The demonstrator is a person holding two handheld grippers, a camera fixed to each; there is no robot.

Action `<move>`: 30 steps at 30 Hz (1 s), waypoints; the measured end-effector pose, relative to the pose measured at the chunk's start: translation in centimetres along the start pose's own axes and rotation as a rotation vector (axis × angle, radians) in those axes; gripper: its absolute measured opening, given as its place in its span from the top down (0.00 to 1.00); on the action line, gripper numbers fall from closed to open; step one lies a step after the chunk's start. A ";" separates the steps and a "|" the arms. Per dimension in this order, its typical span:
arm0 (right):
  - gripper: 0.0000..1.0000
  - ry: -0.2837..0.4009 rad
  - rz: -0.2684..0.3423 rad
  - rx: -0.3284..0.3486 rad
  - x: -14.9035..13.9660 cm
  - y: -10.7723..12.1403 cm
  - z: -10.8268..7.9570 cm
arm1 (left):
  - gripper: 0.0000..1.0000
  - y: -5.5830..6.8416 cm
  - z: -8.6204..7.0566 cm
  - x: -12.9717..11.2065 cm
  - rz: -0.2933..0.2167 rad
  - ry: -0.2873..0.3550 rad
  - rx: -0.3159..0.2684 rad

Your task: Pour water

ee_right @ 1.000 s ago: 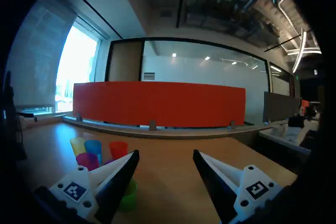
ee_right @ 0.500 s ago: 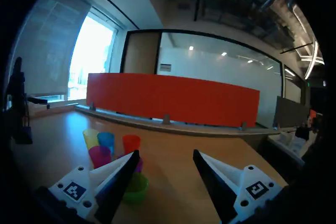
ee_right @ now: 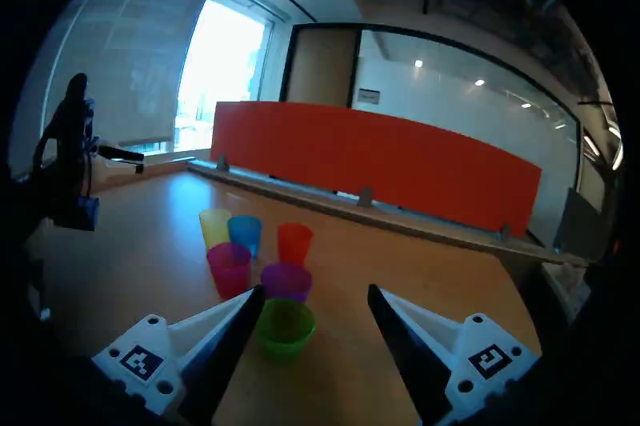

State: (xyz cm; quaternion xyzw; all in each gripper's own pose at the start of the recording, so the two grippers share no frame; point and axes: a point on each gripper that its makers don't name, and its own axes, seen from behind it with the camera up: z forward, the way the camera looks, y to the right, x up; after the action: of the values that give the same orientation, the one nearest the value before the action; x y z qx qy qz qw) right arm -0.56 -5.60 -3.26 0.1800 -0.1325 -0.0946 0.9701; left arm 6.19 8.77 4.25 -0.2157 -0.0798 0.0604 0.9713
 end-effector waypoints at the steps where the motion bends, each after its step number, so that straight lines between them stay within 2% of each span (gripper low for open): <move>1: 0.00 -0.010 -0.009 0.010 -0.1 -0.1 0.0 | 0.08 0.1 0.3 0.0 0.004 -0.006 -0.012; 8: 0.00 -0.080 -0.056 0.076 -1.0 -1.0 0.3 | 0.08 1.1 2.2 0.1 0.038 -0.054 -0.085; 14: 0.00 -0.138 -0.065 0.127 -1.8 -1.6 0.6 | 0.08 2.1 3.8 -0.2 0.061 -0.095 -0.155; 30: 0.00 -0.217 -0.081 0.210 -3.6 -2.6 0.7 | 0.08 4.3 7.7 -0.9 0.130 -0.189 -0.319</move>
State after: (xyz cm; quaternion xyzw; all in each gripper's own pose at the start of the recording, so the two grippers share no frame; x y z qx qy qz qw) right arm -4.49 -7.43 -4.43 0.2745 -0.2386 -0.1380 0.9212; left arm 3.53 15.61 9.17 -0.3647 -0.1650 0.1295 0.9072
